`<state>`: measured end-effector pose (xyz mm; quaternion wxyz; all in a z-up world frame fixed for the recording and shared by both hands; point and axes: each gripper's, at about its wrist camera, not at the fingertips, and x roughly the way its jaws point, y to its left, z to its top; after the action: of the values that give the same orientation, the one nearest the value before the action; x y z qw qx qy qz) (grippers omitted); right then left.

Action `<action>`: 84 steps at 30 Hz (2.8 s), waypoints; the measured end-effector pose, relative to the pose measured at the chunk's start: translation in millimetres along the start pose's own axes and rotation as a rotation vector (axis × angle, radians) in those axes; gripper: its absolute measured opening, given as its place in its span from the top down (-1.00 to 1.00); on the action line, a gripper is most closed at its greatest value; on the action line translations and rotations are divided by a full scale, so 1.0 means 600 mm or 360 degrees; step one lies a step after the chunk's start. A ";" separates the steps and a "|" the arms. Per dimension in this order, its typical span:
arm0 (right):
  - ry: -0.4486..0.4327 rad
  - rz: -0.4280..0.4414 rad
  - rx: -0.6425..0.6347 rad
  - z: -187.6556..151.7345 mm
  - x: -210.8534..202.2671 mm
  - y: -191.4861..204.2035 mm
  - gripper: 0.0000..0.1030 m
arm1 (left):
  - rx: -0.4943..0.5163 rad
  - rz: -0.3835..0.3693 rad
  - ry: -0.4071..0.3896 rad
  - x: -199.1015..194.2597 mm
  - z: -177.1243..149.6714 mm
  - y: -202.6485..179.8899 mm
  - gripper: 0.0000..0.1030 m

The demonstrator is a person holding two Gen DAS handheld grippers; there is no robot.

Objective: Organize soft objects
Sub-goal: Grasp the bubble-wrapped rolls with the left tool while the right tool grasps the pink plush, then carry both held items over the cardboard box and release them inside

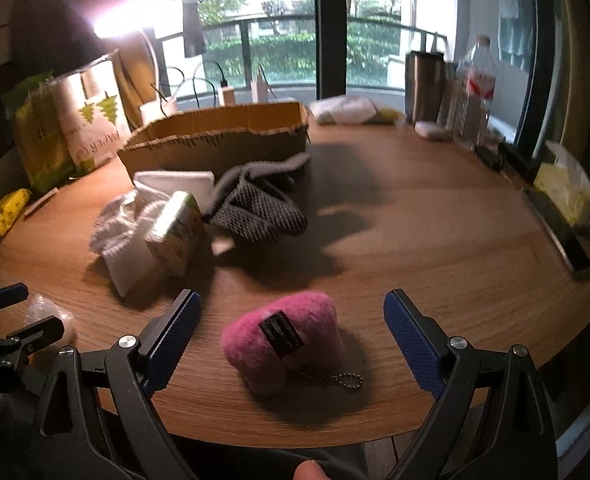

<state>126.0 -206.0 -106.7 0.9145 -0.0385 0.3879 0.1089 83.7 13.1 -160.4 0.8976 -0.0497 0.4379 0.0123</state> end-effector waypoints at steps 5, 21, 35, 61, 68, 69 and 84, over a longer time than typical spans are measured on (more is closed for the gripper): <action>0.0081 0.0024 0.0023 -0.008 0.026 -0.011 -0.72 | 0.0032 -0.0021 0.0120 0.026 -0.004 -0.007 -0.47; 0.0092 0.0148 -0.0031 0.018 0.035 -0.009 -0.03 | 0.0096 -0.0012 0.0051 0.015 0.039 -0.025 -0.16; -0.0106 0.0163 -0.0058 0.107 0.006 -0.024 -0.04 | 0.0082 -0.0022 -0.0189 -0.028 0.134 -0.025 -0.16; -0.0271 0.0164 -0.0185 0.251 0.054 -0.013 -0.04 | -0.0004 0.0031 -0.0534 -0.010 0.303 0.033 -0.16; -0.0320 0.0178 -0.0198 0.286 0.071 -0.012 -0.04 | -0.0029 0.0060 -0.0594 0.007 0.344 0.049 -0.16; -0.0321 0.0180 -0.0197 0.290 0.075 -0.012 -0.04 | -0.0029 0.0059 -0.0597 0.011 0.349 0.050 -0.16; -0.0235 0.0192 -0.0188 0.319 0.155 -0.008 -0.04 | -0.0064 0.0044 -0.0484 0.104 0.378 0.057 -0.16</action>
<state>324.1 -165.3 -40.7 0.9285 -0.0608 0.3138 0.1890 298.0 68.2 -73.8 0.9521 -0.0591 0.2974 0.0408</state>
